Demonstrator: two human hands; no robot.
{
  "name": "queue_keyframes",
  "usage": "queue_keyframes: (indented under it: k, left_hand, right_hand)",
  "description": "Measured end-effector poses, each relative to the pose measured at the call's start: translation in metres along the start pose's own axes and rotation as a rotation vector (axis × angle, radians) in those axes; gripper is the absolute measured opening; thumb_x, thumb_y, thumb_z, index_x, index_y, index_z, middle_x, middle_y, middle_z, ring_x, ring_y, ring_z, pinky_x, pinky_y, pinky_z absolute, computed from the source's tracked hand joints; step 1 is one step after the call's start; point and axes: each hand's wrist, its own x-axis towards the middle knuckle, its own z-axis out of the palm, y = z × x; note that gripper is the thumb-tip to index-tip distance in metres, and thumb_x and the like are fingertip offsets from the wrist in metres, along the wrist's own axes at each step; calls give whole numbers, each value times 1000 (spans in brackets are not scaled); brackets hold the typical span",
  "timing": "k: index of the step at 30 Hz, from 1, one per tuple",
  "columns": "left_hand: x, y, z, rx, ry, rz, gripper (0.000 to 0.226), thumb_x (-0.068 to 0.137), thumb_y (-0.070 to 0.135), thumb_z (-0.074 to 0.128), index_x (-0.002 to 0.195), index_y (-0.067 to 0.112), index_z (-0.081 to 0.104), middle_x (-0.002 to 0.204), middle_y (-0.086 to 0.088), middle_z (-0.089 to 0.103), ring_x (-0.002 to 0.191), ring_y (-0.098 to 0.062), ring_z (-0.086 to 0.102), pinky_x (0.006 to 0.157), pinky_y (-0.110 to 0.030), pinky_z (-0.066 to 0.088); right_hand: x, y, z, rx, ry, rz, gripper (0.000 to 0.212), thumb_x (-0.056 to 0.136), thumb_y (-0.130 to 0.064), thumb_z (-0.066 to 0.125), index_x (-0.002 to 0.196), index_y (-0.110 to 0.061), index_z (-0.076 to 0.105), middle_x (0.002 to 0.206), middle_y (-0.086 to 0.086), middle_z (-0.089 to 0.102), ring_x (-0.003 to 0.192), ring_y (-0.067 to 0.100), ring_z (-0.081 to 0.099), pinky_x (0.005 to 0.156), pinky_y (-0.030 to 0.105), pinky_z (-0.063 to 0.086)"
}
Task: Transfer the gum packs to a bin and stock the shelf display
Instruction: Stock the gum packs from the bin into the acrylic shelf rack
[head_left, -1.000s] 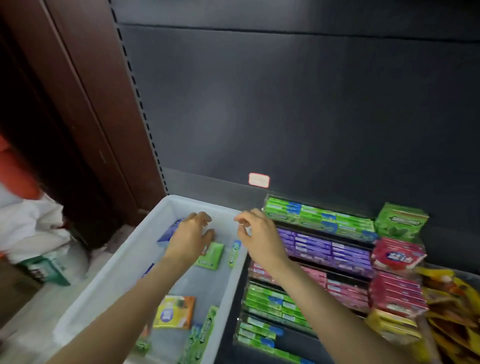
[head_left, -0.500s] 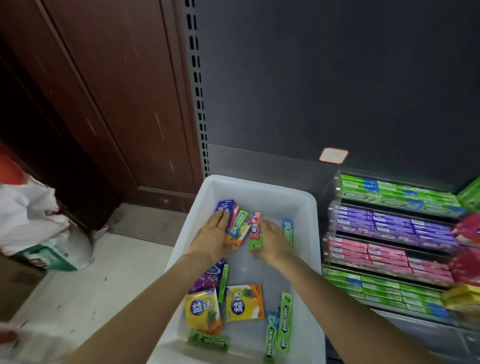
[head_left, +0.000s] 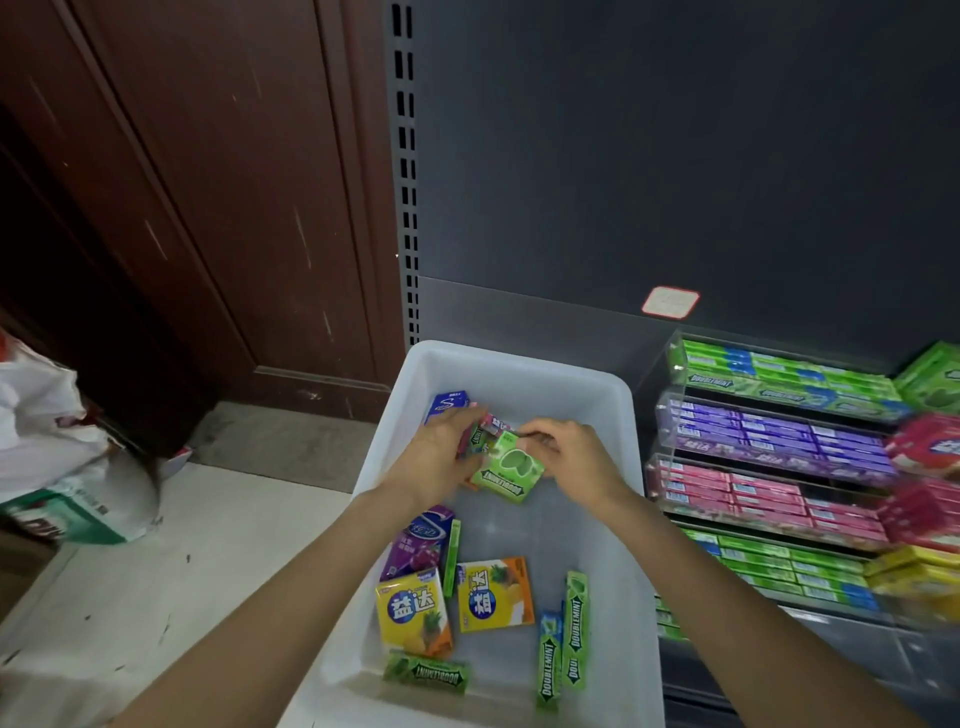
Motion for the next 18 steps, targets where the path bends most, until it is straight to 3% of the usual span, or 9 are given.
queue_keyframes:
  k: [2, 4, 6, 8, 10, 13, 18]
  left_hand:
    - [0, 7, -7, -145, 0, 0, 49, 87, 13, 64, 133, 14, 49, 124, -2, 58, 117, -18, 53, 99, -21, 38]
    - [-1, 8, -14, -254, 5, -23, 37, 86, 7, 64, 122, 11, 57, 103, -4, 63, 99, -19, 60, 89, -21, 47]
    - [-3, 6, -23, -218, 35, -30, 25, 87, 4, 61, 112, 7, 61, 97, -8, 66, 85, -15, 59, 75, -9, 45]
    - [-7, 1, -30, -104, 83, -19, 20, 88, 2, 57, 108, 4, 62, 97, -11, 68, 80, -15, 57, 66, -6, 39]
    - [-11, -5, -34, -7, 143, -19, 22, 90, 1, 52, 110, 4, 61, 100, -11, 66, 81, -16, 57, 67, -9, 36]
    - [-16, -13, -38, -4, 220, -53, 21, 91, 4, 51, 110, 6, 59, 103, -8, 63, 83, -15, 57, 67, -10, 35]
    - [-23, -15, -41, -115, 266, -87, 17, 91, 4, 53, 106, 9, 60, 102, -6, 62, 83, -16, 60, 71, -22, 48]
  right_hand:
    - [-1, -8, -4, 186, 4, -2, 12, 88, -13, 64, 98, -10, 70, 82, -4, 67, 82, 18, 66, 73, 30, 54]
    - [-1, -18, -4, 327, 1, 19, 7, 88, -11, 63, 92, -14, 68, 78, -3, 65, 75, 14, 65, 64, 25, 56]
    - [1, -24, 1, 420, 13, 37, 7, 89, -10, 62, 90, -15, 66, 81, 1, 66, 74, 8, 64, 63, 22, 56]
    - [4, -21, 9, 453, 46, 73, 7, 89, -10, 61, 93, -12, 66, 88, 6, 67, 80, 10, 64, 67, 22, 55]
    - [6, -15, 21, 389, 59, 95, 13, 87, -10, 64, 100, -8, 66, 95, 9, 68, 89, 16, 64, 74, 26, 52]
    - [10, -9, 40, 57, -50, 102, 45, 81, -18, 71, 122, -7, 57, 118, 11, 60, 112, 23, 56, 94, 30, 41]
    - [10, -8, 65, -215, -167, 141, 83, 74, -32, 77, 141, -9, 34, 137, 11, 38, 127, 23, 38, 102, 27, 32]
